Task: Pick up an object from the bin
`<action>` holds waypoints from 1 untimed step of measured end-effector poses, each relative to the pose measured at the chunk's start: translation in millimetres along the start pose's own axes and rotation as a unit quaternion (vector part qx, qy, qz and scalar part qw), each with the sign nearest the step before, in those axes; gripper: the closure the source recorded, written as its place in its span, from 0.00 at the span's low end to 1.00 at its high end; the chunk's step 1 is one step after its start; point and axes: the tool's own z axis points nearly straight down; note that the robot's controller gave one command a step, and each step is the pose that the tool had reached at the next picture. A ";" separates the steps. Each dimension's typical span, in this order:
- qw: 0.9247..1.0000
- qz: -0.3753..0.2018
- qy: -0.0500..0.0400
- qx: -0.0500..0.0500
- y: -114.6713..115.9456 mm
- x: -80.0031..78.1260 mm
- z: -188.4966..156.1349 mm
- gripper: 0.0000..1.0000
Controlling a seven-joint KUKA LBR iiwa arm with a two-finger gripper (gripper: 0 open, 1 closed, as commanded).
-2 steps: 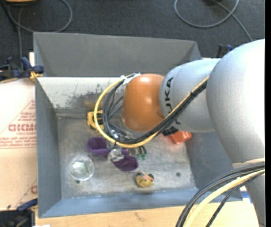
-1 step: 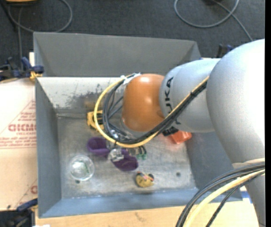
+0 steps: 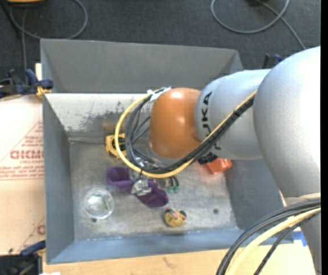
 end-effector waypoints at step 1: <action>1.000 0.001 -0.001 0.000 -0.2 -0.5 -24.2 1.00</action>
Offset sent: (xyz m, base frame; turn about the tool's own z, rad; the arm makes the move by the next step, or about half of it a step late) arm -0.0001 0.0001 0.0382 0.0000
